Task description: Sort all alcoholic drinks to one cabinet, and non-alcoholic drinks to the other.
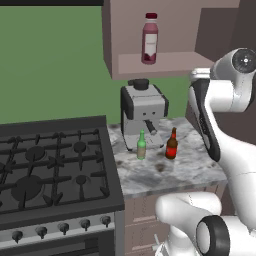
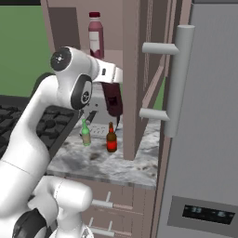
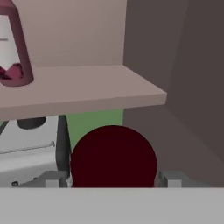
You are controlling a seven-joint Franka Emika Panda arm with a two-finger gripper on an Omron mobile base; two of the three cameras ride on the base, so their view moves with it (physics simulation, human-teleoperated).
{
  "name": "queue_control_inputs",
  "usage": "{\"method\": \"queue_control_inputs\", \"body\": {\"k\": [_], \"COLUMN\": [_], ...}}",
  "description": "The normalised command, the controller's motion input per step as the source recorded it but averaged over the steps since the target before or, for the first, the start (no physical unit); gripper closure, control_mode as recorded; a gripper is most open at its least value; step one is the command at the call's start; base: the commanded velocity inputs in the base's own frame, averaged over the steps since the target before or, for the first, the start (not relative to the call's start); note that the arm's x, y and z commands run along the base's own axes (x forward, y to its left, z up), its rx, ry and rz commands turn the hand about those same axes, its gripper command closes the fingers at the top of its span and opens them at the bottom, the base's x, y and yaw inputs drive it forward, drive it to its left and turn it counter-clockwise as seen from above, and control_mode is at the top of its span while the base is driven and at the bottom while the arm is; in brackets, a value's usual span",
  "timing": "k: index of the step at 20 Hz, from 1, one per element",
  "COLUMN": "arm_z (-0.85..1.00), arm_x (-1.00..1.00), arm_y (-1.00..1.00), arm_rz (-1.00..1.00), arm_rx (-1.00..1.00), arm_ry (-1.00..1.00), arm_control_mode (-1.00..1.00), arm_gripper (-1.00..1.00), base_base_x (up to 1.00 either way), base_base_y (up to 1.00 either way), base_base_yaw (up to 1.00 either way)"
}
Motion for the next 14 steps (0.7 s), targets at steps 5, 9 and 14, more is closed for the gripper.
{"method": "queue_control_inputs", "body": {"k": [5,9,14], "arm_z": [0.33,0.3,0.32], "arm_x": [-0.25,-0.2,-0.14], "arm_y": [0.13,0.11,0.06], "arm_rz": [0.0,0.0,0.0], "arm_rx": [-0.01,-0.01,0.0], "arm_ry": [0.0,-0.02,-0.01], "arm_control_mode": [-1.0,-1.0,-1.0], "arm_gripper": [1.0,1.0,1.0], "base_base_x": [0.0,0.0,0.0], "base_base_y": [0.0,0.0,0.0], "base_base_yaw": [0.0,0.0,0.0]}}
